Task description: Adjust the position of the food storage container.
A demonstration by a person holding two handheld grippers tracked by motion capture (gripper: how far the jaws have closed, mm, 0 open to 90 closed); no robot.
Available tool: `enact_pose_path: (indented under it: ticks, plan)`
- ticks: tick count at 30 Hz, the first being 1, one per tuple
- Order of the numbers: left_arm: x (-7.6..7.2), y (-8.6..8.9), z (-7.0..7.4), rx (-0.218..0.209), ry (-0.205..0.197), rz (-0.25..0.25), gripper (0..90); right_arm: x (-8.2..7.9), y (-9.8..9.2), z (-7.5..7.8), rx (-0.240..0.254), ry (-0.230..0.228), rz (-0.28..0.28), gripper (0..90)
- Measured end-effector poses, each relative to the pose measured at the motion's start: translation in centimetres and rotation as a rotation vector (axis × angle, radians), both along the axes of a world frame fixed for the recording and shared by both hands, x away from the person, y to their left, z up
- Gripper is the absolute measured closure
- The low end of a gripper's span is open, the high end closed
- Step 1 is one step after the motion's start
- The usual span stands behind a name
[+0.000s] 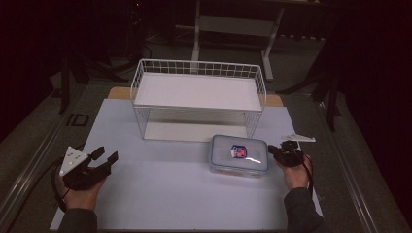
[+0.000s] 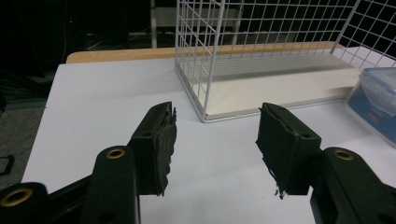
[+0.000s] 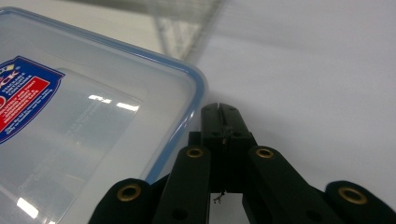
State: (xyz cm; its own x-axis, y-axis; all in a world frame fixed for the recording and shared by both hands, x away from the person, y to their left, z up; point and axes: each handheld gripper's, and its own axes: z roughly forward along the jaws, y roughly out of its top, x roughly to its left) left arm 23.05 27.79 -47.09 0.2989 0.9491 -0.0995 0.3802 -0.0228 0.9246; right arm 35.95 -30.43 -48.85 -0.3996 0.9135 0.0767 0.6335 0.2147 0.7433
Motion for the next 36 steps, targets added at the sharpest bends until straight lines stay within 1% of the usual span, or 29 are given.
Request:
enact_pose_path:
  ticks: [1, 4, 5, 7, 13, 18, 22, 24, 27, 32, 36]
  plan:
    - [0.0, 0.0, 0.0, -0.002, 0.001, -0.001, 45.7, 0.0, 0.4, 0.0, 0.004, 0.001, 0.011, 89.9]
    - [0.1, 0.0, -0.1, -0.006, 0.004, -0.006, 45.8, 0.1, 1.7, -0.2, 0.034, 0.005, 0.035, 89.9]
    - [0.1, 0.0, -0.1, -0.006, 0.003, -0.006, 45.8, 0.1, 2.1, -0.2, 0.037, 0.007, 0.044, 89.9]
    - [0.1, -0.1, -0.1, -0.001, 0.003, -0.01, 45.8, 0.0, 2.9, -0.2, 0.031, 0.007, 0.062, 89.9]
    - [0.2, -0.3, -0.2, 0.007, 0.011, -0.019, 45.8, -0.3, 5.1, -0.2, 0.034, 0.008, 0.122, 89.9]
    - [0.2, -0.4, -0.2, 0.009, 0.01, -0.022, 45.9, -0.6, 6.8, 0.0, 0.021, 0.004, 0.166, 89.9]
    - [0.2, -0.4, -0.1, 0.011, 0.007, -0.02, 45.9, -0.7, 7.9, 0.1, 0.017, -0.002, 0.193, 89.9]
    - [0.2, -0.4, -0.1, 0.009, 0.002, -0.019, 45.9, -0.8, 8.5, 0.1, 0.008, -0.004, 0.202, 89.9]
    - [0.2, -0.3, -0.1, 0.01, 0.006, -0.02, 45.9, -0.9, 9.3, 0.2, -0.002, -0.007, 0.219, 89.9]
    - [0.2, -0.4, -0.1, 0.009, 0.006, -0.026, 45.9, -1.1, 10.6, 0.2, -0.004, -0.014, 0.251, 89.9]
    - [0.2, -0.4, -0.1, 0.01, 0.004, -0.029, 46.0, -1.1, 11.3, 0.2, -0.006, -0.015, 0.264, 89.8]
